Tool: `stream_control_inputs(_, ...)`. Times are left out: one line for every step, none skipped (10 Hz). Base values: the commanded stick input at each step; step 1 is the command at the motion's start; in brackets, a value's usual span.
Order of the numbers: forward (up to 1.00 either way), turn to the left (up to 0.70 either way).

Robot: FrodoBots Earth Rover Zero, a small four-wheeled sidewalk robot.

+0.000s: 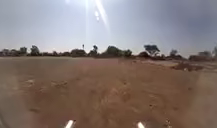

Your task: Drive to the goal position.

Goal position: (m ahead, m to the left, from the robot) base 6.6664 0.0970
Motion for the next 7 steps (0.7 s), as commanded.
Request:
stream_control_inputs(0.50, 0.00)
stream_control_inputs(0.50, 0.00)
stream_control_inputs(0.50, 0.00)
stream_control_inputs(0.50, 0.00)
stream_control_inputs(0.50, 0.00)
stream_control_inputs(0.50, 0.00)
stream_control_inputs(0.50, 0.00)
